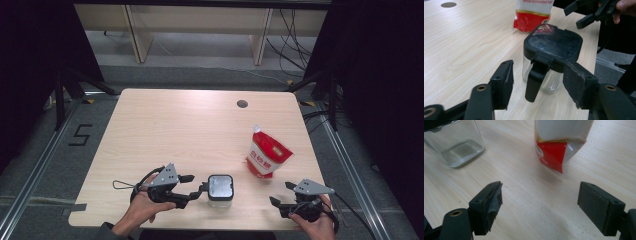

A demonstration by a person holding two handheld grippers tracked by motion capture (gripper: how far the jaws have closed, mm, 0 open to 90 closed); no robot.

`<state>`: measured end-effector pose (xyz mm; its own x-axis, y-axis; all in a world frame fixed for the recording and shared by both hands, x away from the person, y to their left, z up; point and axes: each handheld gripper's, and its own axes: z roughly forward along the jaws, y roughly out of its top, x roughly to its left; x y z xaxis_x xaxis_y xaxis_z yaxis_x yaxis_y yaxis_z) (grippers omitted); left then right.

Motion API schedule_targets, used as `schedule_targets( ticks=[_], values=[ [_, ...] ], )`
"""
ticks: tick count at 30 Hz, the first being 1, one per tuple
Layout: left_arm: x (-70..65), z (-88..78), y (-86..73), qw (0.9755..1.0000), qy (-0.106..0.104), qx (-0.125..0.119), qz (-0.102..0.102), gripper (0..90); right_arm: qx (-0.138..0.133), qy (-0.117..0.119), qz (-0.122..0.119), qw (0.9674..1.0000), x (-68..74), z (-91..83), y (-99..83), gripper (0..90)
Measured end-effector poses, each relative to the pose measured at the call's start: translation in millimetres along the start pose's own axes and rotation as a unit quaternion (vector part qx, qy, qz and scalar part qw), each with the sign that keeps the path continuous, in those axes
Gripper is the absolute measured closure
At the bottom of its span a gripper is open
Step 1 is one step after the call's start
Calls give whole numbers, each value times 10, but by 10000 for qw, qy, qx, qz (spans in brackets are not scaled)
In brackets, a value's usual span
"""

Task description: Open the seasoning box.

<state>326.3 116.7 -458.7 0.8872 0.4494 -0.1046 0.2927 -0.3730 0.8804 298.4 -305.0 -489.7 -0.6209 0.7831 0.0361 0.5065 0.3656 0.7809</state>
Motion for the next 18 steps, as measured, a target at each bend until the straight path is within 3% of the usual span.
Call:
schedule_targets(
  ticks=[1,2,3,4,5,7,8,9,11,12,14,18],
  values=[
    [-2,-9,8,10000,7,13,13,466,-9,15,-35,10000,2,4,3,203],
    [-9,-17,26,9999,78,-56,46,572,-36,81,-41,10000,12,19,5,179],
    [-19,-13,33,9999,70,-106,0,615,-83,76,-124,9999,3,31,6,157],
    [-9,-14,45,9998,55,-135,139,658,-50,49,-142,9999,1,31,8,156],
    [-9,-14,45,9998,55,-135,139,692,-50,49,-142,9999,1,31,8,156],
    [-36,-12,61,9997,123,-169,122,752,-3,45,-65,10000,13,42,5,156],
    [-60,-3,71,9994,156,-203,246,774,65,25,193,9998,62,41,11,157],
    [-60,-3,71,9994,156,-203,246,791,65,25,193,9998,62,41,11,157],
    [-89,13,76,9991,209,-227,290,807,27,122,96,9999,78,27,25,166],
    [-96,26,83,9987,317,-212,352,833,-92,142,-240,9996,76,27,48,192],
    [-90,32,87,9985,328,-216,391,843,-104,183,-200,9996,121,28,57,209],
    [-77,64,69,9987,381,-209,261,855,-284,349,-488,9978,246,25,131,358]
  ],
)
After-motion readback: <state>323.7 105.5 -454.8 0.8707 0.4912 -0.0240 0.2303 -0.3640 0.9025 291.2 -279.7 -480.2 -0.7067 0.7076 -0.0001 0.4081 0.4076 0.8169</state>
